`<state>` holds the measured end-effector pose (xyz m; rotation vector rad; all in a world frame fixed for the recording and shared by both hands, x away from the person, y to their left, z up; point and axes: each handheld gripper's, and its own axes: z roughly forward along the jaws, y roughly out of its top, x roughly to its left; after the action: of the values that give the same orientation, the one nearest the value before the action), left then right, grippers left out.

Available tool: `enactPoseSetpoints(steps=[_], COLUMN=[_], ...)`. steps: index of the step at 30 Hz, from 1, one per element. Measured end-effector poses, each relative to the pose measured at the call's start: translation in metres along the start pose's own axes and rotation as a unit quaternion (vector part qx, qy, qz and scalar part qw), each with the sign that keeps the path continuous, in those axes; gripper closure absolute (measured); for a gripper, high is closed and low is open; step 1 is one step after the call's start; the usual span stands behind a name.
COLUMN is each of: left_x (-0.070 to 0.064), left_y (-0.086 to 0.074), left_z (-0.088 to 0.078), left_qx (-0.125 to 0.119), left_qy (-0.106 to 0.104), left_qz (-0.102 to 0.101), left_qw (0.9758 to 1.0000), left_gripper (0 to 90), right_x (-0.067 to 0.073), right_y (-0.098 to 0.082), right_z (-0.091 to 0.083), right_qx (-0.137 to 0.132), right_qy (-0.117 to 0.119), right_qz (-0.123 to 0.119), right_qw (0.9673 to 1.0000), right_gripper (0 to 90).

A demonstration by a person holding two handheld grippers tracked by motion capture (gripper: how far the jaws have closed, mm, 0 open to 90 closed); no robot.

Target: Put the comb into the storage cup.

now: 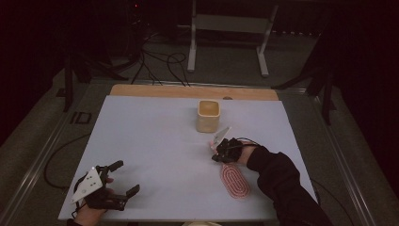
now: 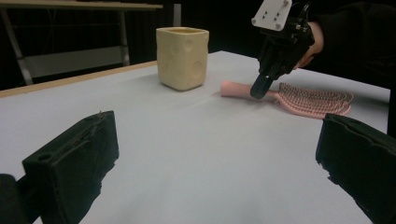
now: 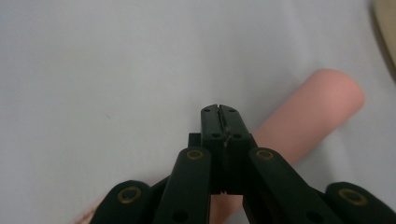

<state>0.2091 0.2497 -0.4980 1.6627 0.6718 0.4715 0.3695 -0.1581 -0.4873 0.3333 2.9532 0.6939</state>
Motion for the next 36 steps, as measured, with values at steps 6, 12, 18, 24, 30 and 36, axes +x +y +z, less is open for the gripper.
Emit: enactPoseSetpoints(steps=[6,12,18,24,30,36], left_x=[0.000,0.000,0.000,0.000,0.000,0.000], left_y=[0.000,0.000,0.000,0.000,0.000,0.000], left_z=[0.000,0.000,0.000,0.000,0.001,0.001], left_qx=[0.000,0.001,0.001,0.000,0.001,0.002], left_qy=[0.000,0.000,0.001,0.000,0.000,-0.001], left_qz=[0.000,-0.001,0.000,0.000,-0.001,0.000], left_qw=[1.0000,1.0000,1.0000,1.0000,1.0000,1.0000], left_gripper=[0.1,0.1,0.1,0.1,0.1,0.1], right_x=[-0.010,-0.021,-0.026,-0.032,-0.034,-0.030], right_y=[-0.015,-0.039,-0.056,-0.077,-0.099,-0.118], right_z=[-0.008,-0.021,-0.028,-0.039,-0.049,-0.059], right_qx=[0.000,-0.002,0.001,0.006,0.010,0.014], right_qy=[-0.012,-0.031,-0.042,-0.058,-0.073,-0.081], right_qz=[0.018,0.061,0.081,0.107,0.130,0.154], right_qw=[0.9998,0.9976,0.9958,0.9925,0.9888,0.9847], right_gripper=[90.0,90.0,90.0,90.0,90.0,90.0])
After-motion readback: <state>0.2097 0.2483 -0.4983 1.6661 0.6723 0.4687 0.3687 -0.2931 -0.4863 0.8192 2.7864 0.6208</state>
